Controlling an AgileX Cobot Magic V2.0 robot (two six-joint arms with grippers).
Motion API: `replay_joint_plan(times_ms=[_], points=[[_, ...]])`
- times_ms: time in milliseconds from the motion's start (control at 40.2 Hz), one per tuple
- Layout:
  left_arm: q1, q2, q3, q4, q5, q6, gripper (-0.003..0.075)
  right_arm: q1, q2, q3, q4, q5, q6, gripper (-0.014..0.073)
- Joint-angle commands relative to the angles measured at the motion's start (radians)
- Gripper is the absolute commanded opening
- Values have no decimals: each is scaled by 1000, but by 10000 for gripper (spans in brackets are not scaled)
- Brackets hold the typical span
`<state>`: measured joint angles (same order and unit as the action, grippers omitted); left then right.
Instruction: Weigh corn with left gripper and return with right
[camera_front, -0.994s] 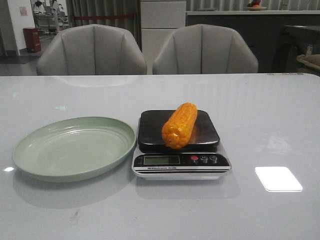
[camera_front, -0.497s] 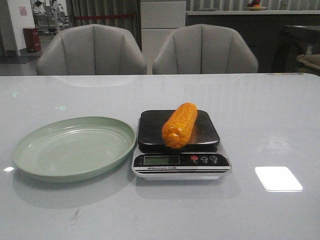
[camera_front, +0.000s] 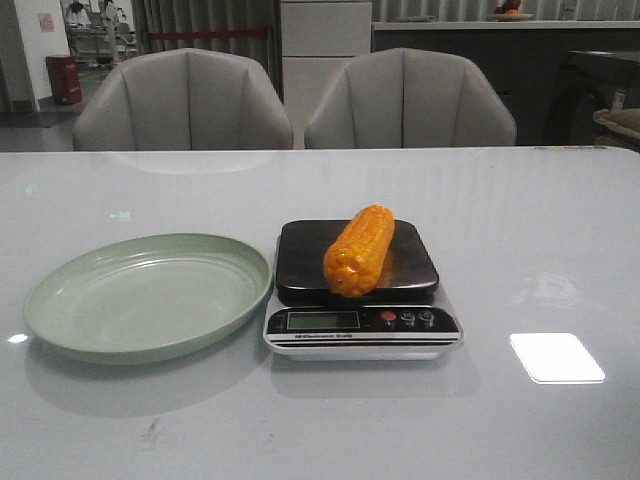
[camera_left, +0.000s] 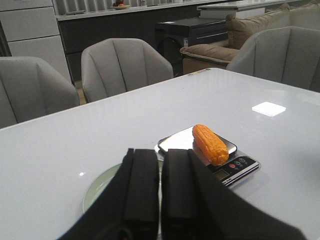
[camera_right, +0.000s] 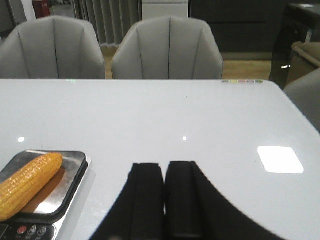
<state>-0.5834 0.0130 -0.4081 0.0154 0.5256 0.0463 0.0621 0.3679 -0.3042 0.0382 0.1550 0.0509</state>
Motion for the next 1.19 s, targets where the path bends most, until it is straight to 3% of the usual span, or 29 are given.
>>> replay_joint_plan(times_ms=[0,99,149,199,298,348,522,795,1168], points=[[0,14,-23,2,-85,0,132,-6,60,-39,-1,-52,-1,157],[0,14,-23,2,-85,0,132,0,97,-40,13,-66,5,165],[0,14,-23,2,-85,0,132,12,114,-44,43,-65,10,216],[0,14,-23,2,-85,0,132,36,135,-48,66,-66,11,304],[0,14,-23,2,-85,0,132,89,187,-66,66,-54,11,566],[0,14,-23,2,-85,0,132,116,218,-78,65,-52,8,626],[0,14,-23,2,-85,0,132,209,373,-160,70,-48,12,597],[0,14,-23,2,-85,0,132,321,675,-452,184,138,18,597],[0,14,-23,2,-85,0,132,401,1032,-822,185,329,183,597]])
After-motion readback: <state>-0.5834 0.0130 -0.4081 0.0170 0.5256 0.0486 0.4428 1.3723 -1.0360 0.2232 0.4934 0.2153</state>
